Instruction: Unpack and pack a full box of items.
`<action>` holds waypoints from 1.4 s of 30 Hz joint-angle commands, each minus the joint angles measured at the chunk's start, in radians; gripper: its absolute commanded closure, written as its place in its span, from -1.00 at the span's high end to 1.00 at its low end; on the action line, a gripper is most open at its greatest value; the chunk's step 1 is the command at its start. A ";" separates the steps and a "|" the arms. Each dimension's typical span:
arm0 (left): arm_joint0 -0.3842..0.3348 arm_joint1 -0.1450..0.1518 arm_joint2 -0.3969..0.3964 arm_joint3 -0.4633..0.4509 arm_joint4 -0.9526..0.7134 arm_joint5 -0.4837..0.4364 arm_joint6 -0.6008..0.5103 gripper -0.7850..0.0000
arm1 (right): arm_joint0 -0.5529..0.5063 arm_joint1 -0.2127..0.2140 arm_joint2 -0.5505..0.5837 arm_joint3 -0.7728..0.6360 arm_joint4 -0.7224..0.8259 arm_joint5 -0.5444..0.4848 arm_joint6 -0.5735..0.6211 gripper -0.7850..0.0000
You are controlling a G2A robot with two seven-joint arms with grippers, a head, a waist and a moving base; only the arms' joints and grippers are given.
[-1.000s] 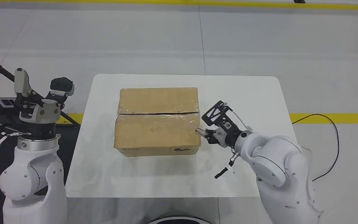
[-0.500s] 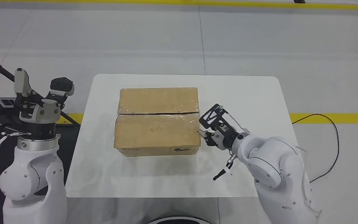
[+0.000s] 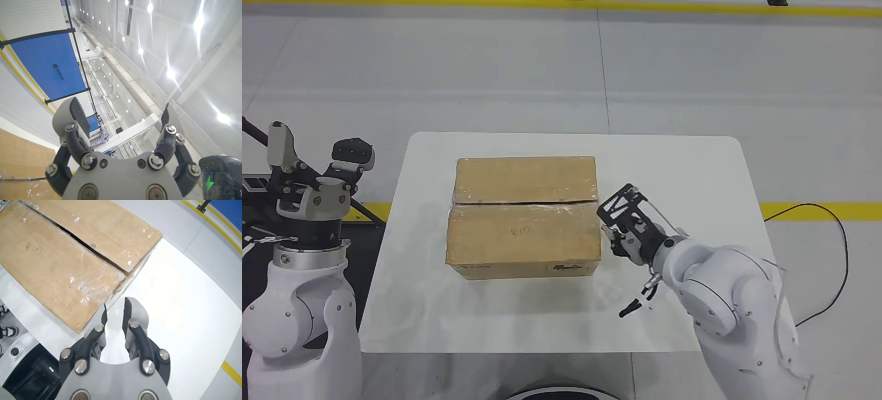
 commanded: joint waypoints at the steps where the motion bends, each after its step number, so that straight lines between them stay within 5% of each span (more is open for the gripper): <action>1: 0.000 0.000 0.000 0.000 0.000 0.000 0.000 1.00 | 0.003 0.001 -0.004 -0.003 0.000 0.003 -0.001 -0.40; 10: 0.000 0.000 0.000 0.000 0.000 0.000 0.000 1.00 | 0.013 0.004 -0.029 -0.001 0.009 0.006 -0.009 -0.35; 18: 0.000 0.000 0.000 0.000 0.000 0.000 0.000 1.00 | 0.026 0.007 -0.050 0.003 -0.027 0.028 0.003 -1.00; 42: 0.000 0.000 0.000 0.000 0.000 0.000 0.000 1.00 | 0.033 0.010 -0.110 -0.056 -0.155 0.084 -0.041 -1.00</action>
